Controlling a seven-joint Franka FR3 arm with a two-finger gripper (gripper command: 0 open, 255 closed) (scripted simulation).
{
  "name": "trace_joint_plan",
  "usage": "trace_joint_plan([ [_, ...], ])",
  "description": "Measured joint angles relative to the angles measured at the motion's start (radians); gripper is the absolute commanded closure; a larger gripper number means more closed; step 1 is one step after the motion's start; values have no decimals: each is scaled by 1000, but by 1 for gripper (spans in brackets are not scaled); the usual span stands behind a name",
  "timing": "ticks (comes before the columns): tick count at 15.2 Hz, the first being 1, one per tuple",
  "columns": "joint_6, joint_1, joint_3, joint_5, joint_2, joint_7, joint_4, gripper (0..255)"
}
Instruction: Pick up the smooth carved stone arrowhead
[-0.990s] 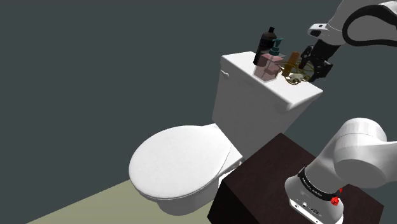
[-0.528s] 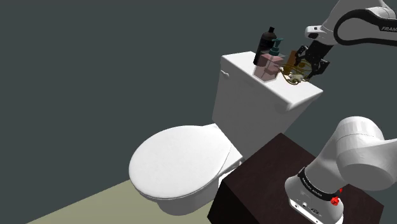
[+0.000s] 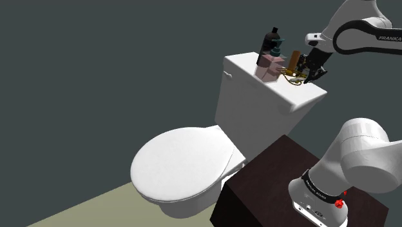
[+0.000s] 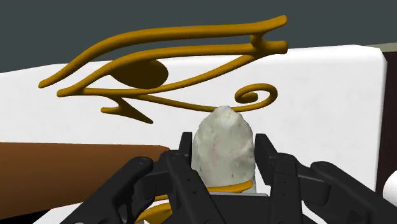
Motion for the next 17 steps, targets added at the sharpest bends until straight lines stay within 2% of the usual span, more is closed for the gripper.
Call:
trace_joint_plan([
  [9, -3, 0, 4, 1, -1, 1, 7, 255],
  [17, -98, 6, 57, 46, -6, -19, 85, 255],
])
